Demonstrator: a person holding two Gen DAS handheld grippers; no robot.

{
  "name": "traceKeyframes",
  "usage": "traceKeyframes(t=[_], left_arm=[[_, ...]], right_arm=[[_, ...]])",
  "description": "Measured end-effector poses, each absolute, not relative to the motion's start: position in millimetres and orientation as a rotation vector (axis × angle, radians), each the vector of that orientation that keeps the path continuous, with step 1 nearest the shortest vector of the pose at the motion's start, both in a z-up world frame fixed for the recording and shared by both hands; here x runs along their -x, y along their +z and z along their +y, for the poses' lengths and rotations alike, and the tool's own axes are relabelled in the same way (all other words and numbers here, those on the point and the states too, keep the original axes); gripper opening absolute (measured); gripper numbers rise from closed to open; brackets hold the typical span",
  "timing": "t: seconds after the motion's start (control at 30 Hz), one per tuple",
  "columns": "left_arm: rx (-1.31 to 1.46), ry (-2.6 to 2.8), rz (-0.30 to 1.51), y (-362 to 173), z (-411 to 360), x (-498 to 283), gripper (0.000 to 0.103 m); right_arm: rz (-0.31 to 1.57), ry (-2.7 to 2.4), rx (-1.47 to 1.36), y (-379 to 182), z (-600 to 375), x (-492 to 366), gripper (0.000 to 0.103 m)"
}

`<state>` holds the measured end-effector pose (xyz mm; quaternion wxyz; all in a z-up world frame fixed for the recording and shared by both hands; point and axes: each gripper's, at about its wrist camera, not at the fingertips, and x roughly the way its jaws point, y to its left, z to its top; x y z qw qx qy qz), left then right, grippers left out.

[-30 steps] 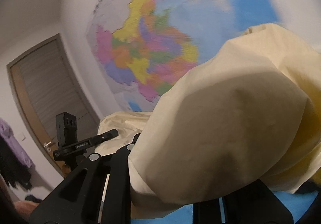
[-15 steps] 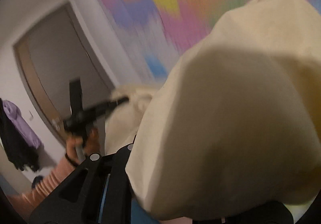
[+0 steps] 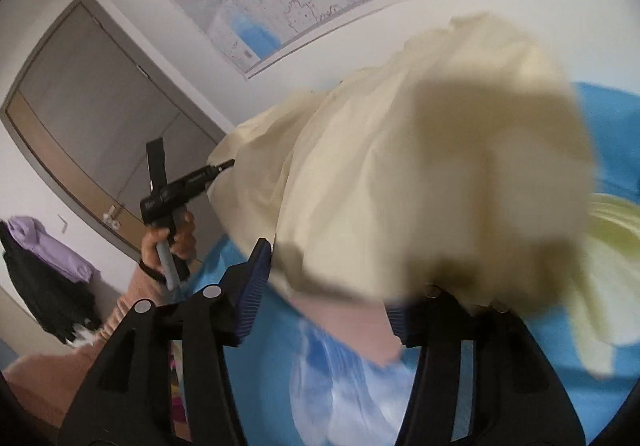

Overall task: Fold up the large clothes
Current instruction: 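Lower the folded cream fabric onto the pink garment with both grippers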

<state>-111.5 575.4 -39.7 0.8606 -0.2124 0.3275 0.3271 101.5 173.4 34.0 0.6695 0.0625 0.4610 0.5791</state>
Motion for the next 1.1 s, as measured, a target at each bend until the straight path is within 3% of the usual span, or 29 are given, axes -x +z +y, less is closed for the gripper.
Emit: traceKeyframes(t=[0.13,0.3,0.47,0.67,0.8,1.1], left_arm=[[0.330,0.778,0.702,-24.9,558.2,127.6,0.062],[0.324,0.772,0.547,14.9,536.0,167.0,0.068],[0.272,0.571,0.567,20.8,504.2,148.6,0.071],[0.302,0.537,0.755,-40.1,509.1,102.8,0.072],[0.298,0.561,0.737,-37.3,507.3,104.7,0.071],[0.156,0.556,0.663,-14.9,454.2,114.1,0.071]], right_arm=[[0.933,1.295,-0.001,59.5,158.4,-90.5,0.054],[0.747,1.228,0.000,92.9,141.3,-100.8,0.053],[0.856,1.169,-0.020,57.3,174.4,-138.3,0.053],[1.099,1.165,0.055,-19.7,197.1,-138.7,0.052],[1.089,1.141,0.078,-4.5,192.9,-138.2,0.053],[0.838,1.163,0.134,54.8,202.9,-110.9,0.057]])
